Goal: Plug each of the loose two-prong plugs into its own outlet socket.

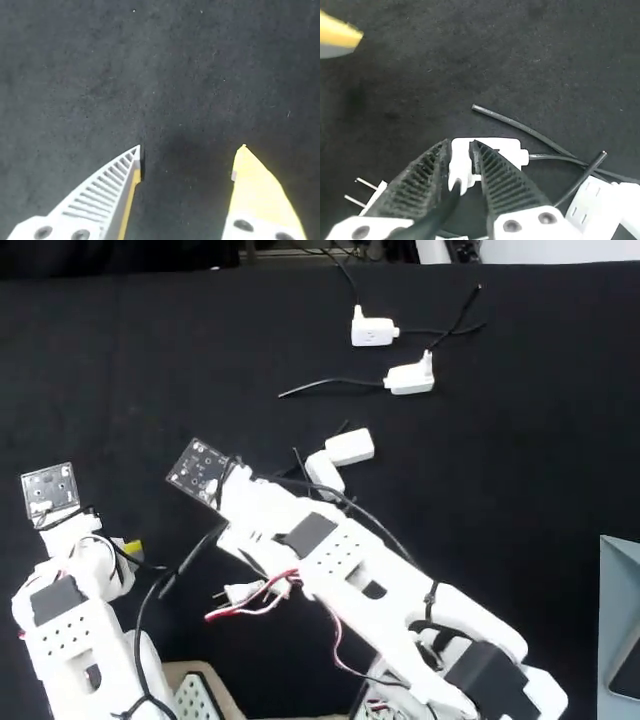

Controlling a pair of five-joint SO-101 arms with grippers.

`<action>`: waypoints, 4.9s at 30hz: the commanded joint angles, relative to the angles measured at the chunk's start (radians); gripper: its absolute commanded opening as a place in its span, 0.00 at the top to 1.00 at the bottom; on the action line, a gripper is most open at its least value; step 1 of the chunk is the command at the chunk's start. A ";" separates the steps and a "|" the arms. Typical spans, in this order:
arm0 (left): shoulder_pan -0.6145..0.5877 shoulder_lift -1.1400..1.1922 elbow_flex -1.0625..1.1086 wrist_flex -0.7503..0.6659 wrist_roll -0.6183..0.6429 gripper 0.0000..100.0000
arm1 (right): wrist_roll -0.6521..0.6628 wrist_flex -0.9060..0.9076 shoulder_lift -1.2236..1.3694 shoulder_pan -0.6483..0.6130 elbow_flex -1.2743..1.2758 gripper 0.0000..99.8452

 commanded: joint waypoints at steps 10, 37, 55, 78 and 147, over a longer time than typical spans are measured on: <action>-0.008 -0.012 0.008 -0.018 0.002 0.71 | 0.012 -0.072 0.102 0.020 -0.056 0.99; -0.004 -0.012 0.013 -0.018 0.000 0.71 | 0.002 -0.025 0.094 0.031 -0.031 0.99; -0.007 -0.012 0.013 -0.018 0.000 0.71 | -0.038 -0.089 0.101 0.012 0.022 0.99; -0.007 -0.012 0.015 -0.020 0.000 0.71 | -0.035 -0.210 0.171 0.049 0.065 0.98; 0.740 1.122 -1.500 0.681 -0.064 0.70 | -0.160 0.195 -0.644 0.761 0.266 0.93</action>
